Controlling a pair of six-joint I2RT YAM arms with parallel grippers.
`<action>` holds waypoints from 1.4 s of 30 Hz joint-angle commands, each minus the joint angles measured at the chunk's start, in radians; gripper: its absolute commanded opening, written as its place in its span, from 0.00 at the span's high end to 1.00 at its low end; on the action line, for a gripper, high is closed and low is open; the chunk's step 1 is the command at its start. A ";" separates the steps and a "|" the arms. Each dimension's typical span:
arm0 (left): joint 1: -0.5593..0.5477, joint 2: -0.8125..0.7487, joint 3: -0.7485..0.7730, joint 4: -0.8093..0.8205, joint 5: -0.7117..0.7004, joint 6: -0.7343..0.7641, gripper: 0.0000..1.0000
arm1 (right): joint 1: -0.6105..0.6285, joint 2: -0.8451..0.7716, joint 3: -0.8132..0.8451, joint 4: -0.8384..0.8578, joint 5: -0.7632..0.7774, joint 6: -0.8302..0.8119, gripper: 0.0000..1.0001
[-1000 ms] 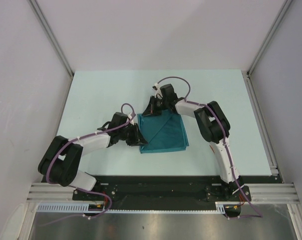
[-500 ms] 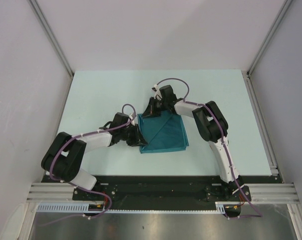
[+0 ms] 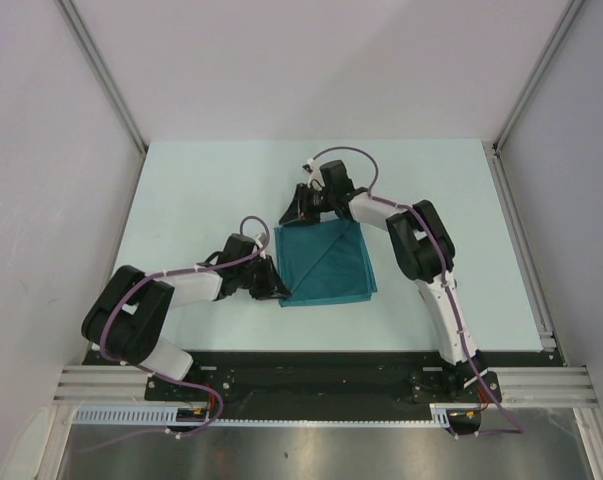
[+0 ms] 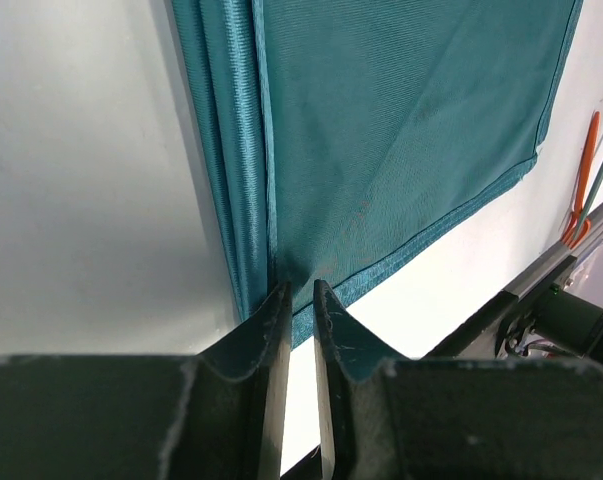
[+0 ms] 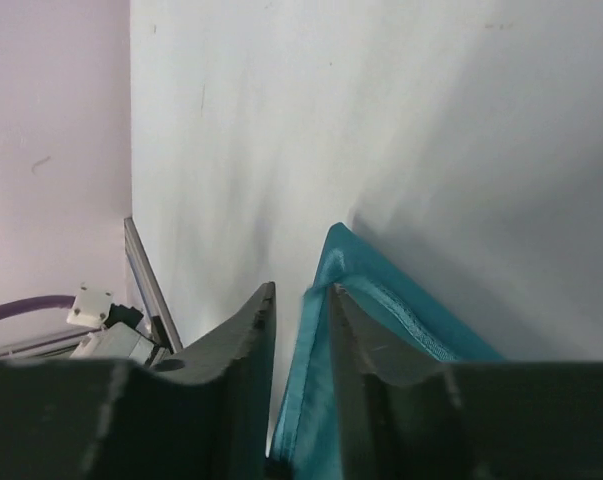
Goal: Fold the napkin into a case and place the utensils inside
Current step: Fold the upper triangle-folded napkin at the center of the board, then smooth out the upper triangle-folded napkin at the center of the board.
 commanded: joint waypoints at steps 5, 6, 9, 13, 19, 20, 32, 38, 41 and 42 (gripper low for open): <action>0.005 -0.021 -0.029 0.010 -0.031 0.013 0.80 | -0.106 -0.268 -0.134 -0.116 -0.003 -0.114 0.57; 0.005 -0.022 -0.031 0.013 -0.029 0.010 0.81 | -0.114 -0.324 -0.173 -0.099 -0.009 -0.126 0.56; 0.005 -0.026 -0.037 0.016 -0.028 0.007 0.80 | -0.149 -0.382 -0.312 -0.087 -0.037 -0.137 0.55; 0.007 -0.032 -0.040 0.016 -0.026 0.007 0.81 | -0.186 -0.434 -0.486 0.097 -0.092 -0.108 0.58; 0.007 -0.033 -0.046 0.002 -0.034 0.013 0.81 | -0.235 -0.359 -0.495 0.148 -0.121 -0.105 0.71; 0.007 -0.032 -0.047 0.002 -0.036 0.013 0.81 | -0.241 -0.333 -0.483 0.154 -0.124 -0.103 0.73; 0.013 -0.022 -0.058 -0.008 -0.049 0.019 0.81 | -0.356 -0.231 -0.480 0.243 -0.053 0.005 0.76; 0.015 -0.015 -0.058 -0.005 -0.046 0.022 0.81 | -0.361 -0.244 -0.460 0.229 -0.029 0.007 0.76; 0.015 -0.022 -0.061 -0.007 -0.042 0.024 0.82 | -0.359 -0.256 -0.429 0.191 -0.022 -0.008 0.75; 0.015 -0.026 -0.061 -0.007 -0.042 0.022 0.82 | -0.358 -0.267 -0.429 0.180 -0.023 -0.008 0.75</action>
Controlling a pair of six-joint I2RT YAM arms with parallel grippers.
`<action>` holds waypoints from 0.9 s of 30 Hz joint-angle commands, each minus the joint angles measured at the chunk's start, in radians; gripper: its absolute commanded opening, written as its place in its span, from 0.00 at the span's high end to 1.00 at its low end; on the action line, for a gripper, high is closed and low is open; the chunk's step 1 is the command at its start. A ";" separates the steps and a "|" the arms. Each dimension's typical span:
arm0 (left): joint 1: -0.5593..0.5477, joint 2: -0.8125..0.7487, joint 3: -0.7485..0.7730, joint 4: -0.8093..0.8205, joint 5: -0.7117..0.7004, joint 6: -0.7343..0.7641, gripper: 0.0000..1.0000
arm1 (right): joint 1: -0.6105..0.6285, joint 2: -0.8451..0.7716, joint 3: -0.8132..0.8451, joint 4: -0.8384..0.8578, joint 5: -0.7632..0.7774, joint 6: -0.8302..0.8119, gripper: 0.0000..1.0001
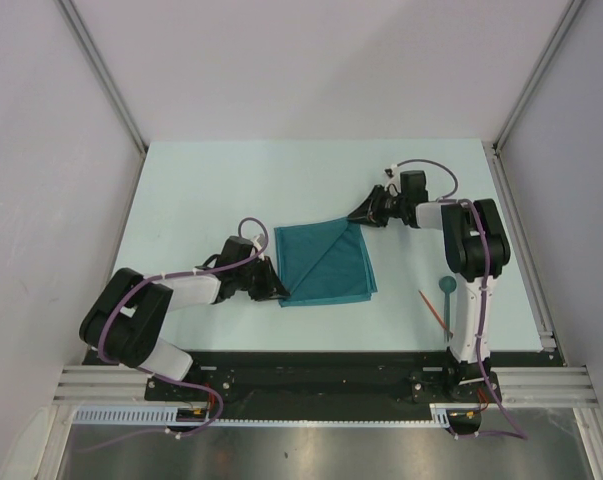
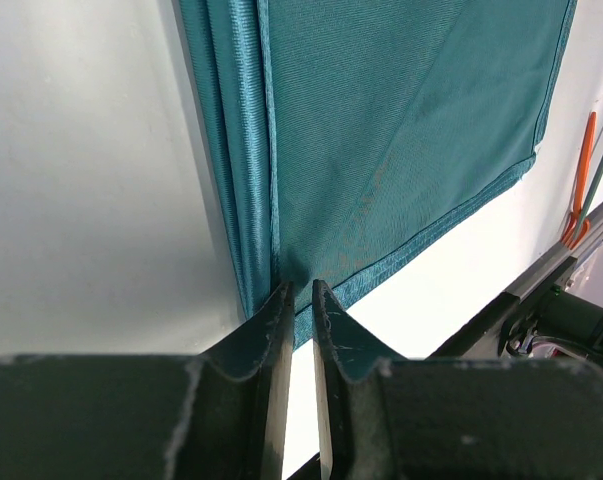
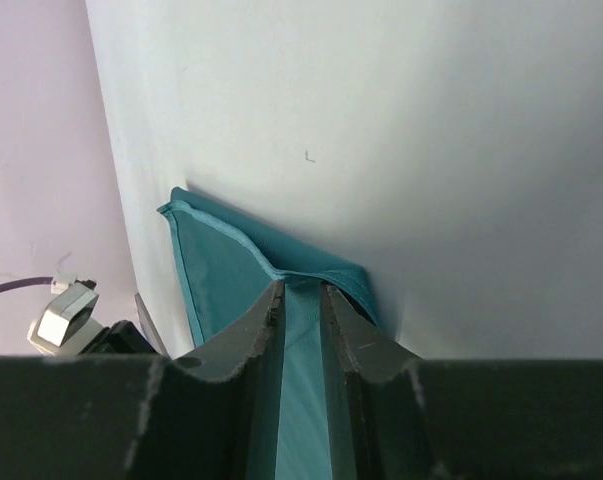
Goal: Fold the napkin into a case and place the utensils inside
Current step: Smooth out the upper triangle-folded napkin at the center of the board.
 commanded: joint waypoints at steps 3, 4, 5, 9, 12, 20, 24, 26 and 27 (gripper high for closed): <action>0.010 -0.018 -0.027 -0.048 -0.034 0.022 0.82 | 0.032 -0.113 0.032 -0.034 0.031 -0.017 0.75; 0.010 -0.018 -0.027 -0.049 -0.031 0.019 0.82 | 0.042 -0.142 0.027 -0.046 0.042 -0.030 0.75; 0.010 -0.019 -0.025 -0.046 -0.028 0.019 0.82 | 0.052 -0.156 0.022 -0.060 0.052 -0.033 0.75; 0.010 -0.015 -0.020 -0.040 -0.027 0.019 0.82 | 0.098 -0.150 0.031 -0.037 0.068 -0.023 0.75; 0.010 -0.010 -0.022 -0.035 -0.024 0.016 0.82 | 0.111 -0.075 0.082 -0.048 0.063 -0.020 0.75; 0.011 -0.013 -0.039 -0.043 -0.029 0.019 0.82 | 0.057 0.017 0.081 -0.034 0.072 -0.030 0.76; 0.011 -0.008 -0.051 -0.031 -0.034 0.017 0.82 | 0.036 0.059 0.081 0.002 0.050 -0.027 0.76; 0.011 -0.011 -0.054 -0.029 -0.028 0.017 0.82 | 0.036 0.082 0.125 -0.014 0.037 -0.038 0.76; 0.011 -0.015 -0.053 -0.034 -0.026 0.014 0.82 | 0.037 0.086 0.145 -0.027 0.034 -0.044 0.76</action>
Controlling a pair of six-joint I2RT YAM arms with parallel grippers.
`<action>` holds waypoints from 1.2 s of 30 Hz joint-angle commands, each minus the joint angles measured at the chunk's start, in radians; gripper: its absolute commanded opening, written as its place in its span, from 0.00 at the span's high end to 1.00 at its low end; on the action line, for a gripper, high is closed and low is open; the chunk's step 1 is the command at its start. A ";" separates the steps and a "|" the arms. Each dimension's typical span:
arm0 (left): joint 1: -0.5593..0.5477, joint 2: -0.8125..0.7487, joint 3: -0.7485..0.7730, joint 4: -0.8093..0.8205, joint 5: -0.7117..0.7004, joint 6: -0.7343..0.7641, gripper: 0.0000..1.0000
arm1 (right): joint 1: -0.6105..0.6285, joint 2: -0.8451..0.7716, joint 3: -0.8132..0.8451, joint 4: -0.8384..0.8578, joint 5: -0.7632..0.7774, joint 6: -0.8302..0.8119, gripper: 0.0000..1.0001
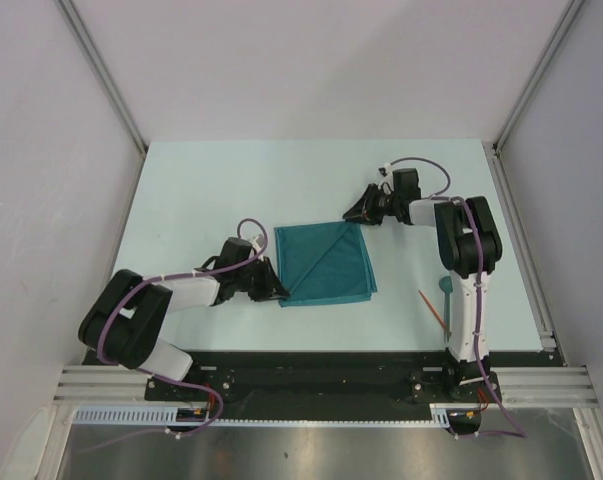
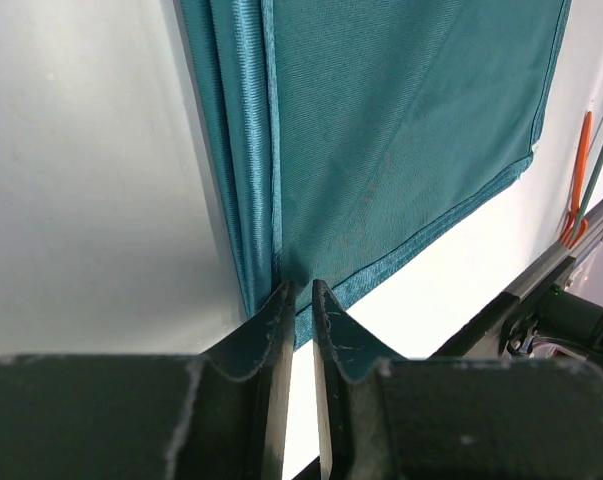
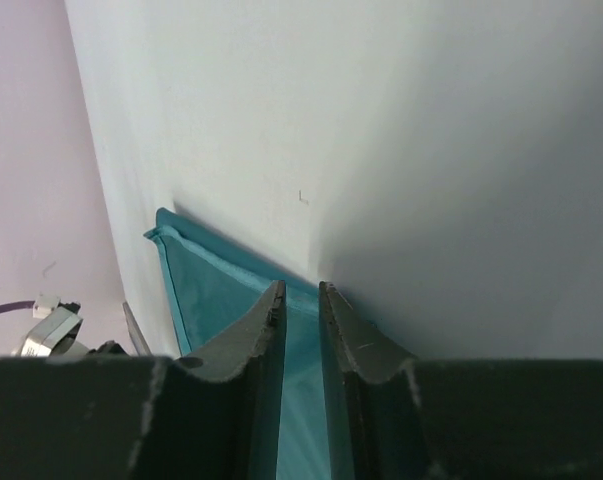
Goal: Fold the napkin into a case and place the utensils inside
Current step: Smooth out the upper triangle-folded napkin at the center of the board.
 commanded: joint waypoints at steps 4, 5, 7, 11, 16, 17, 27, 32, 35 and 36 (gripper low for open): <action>0.010 -0.050 -0.007 -0.079 0.057 -0.028 0.79 | 0.007 -0.004 0.138 -0.109 0.006 -0.081 0.74; 0.014 -0.065 0.007 -0.098 0.069 -0.034 0.77 | 0.010 -0.023 0.144 -0.136 0.031 -0.088 0.74; 0.020 -0.101 0.064 -0.133 0.102 -0.044 0.71 | 0.013 -0.070 0.143 -0.218 0.057 -0.111 0.72; 0.049 -0.093 0.177 -0.148 0.128 -0.050 0.65 | 0.041 -0.217 0.100 -0.306 0.158 -0.176 0.66; 0.078 0.116 0.355 -0.078 0.166 -0.074 0.68 | 0.118 -0.299 -0.003 -0.286 0.163 -0.162 0.61; 0.084 0.144 0.381 -0.078 0.156 -0.071 0.69 | 0.130 -0.304 -0.020 -0.270 0.149 -0.141 0.60; 0.199 0.414 0.591 -0.154 0.097 0.013 0.71 | 0.300 -0.281 -0.158 -0.070 0.089 -0.076 0.58; 0.211 0.436 0.595 -0.162 0.106 0.015 0.72 | 0.372 -0.241 -0.124 -0.081 0.086 -0.079 0.57; 0.210 0.349 0.579 -0.164 0.105 0.022 0.64 | 0.435 -0.267 -0.112 -0.146 0.161 -0.134 0.51; 0.211 0.306 0.582 -0.191 0.105 0.030 0.60 | 0.467 -0.279 -0.107 -0.215 0.227 -0.151 0.48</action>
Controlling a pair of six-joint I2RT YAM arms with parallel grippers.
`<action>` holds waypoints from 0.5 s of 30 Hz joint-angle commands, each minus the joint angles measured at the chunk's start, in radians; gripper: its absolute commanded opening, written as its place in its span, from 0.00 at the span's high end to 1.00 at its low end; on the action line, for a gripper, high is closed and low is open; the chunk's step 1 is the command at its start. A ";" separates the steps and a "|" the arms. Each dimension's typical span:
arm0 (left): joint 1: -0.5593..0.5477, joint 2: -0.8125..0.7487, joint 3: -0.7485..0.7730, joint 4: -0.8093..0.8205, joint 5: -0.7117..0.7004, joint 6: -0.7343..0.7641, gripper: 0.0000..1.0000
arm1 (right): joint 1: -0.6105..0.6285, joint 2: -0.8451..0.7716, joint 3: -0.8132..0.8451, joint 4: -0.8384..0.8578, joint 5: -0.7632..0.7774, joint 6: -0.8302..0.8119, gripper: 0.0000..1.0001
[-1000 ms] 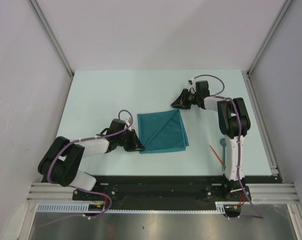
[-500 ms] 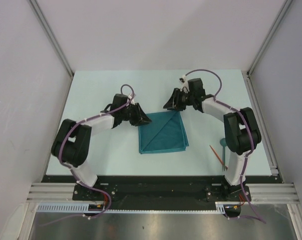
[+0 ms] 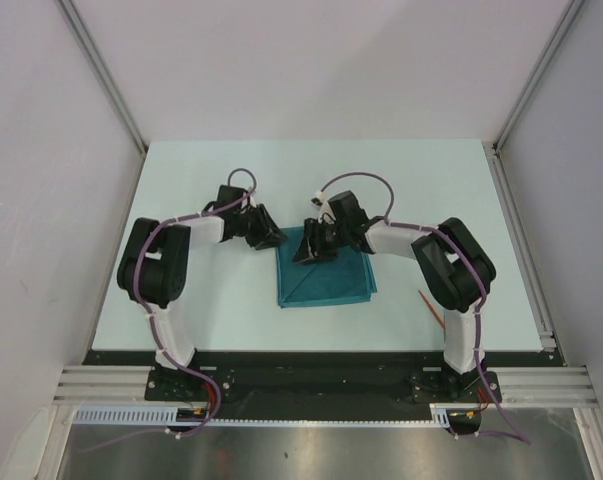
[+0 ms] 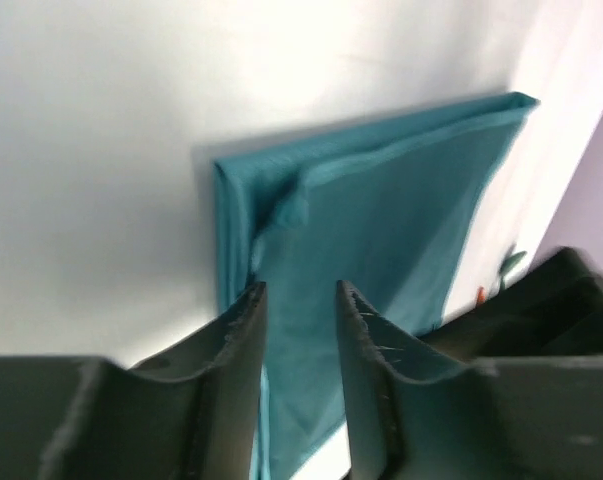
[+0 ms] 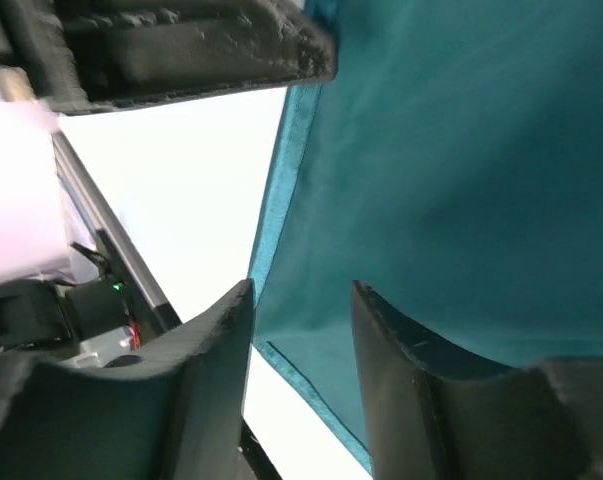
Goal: Fold the napkin into a case and place the utensils inside
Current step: Smooth out the upper triangle-folded napkin at the center of the board.
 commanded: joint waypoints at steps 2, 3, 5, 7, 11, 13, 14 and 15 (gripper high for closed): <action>0.002 -0.184 0.023 -0.054 0.006 0.058 0.55 | 0.112 -0.063 0.071 -0.188 0.194 -0.116 0.42; 0.010 -0.237 0.017 -0.069 0.011 0.058 0.54 | 0.157 -0.068 0.117 -0.231 0.278 -0.136 0.41; 0.022 -0.293 -0.006 -0.089 0.008 0.058 0.52 | 0.201 -0.060 0.172 -0.376 0.364 -0.170 0.39; 0.047 -0.389 -0.029 -0.147 -0.041 0.052 0.50 | 0.262 -0.035 0.269 -0.464 0.476 -0.176 0.38; 0.099 -0.561 -0.078 -0.287 -0.211 0.021 0.45 | 0.343 0.038 0.401 -0.642 0.605 -0.141 0.37; 0.123 -0.641 -0.104 -0.324 -0.273 -0.007 0.45 | 0.374 0.060 0.451 -0.670 0.645 -0.119 0.37; 0.149 -0.661 -0.110 -0.361 -0.286 -0.011 0.45 | 0.382 0.086 0.467 -0.694 0.651 -0.101 0.37; 0.162 -0.678 -0.112 -0.382 -0.302 -0.014 0.45 | 0.391 0.100 0.486 -0.710 0.662 -0.095 0.38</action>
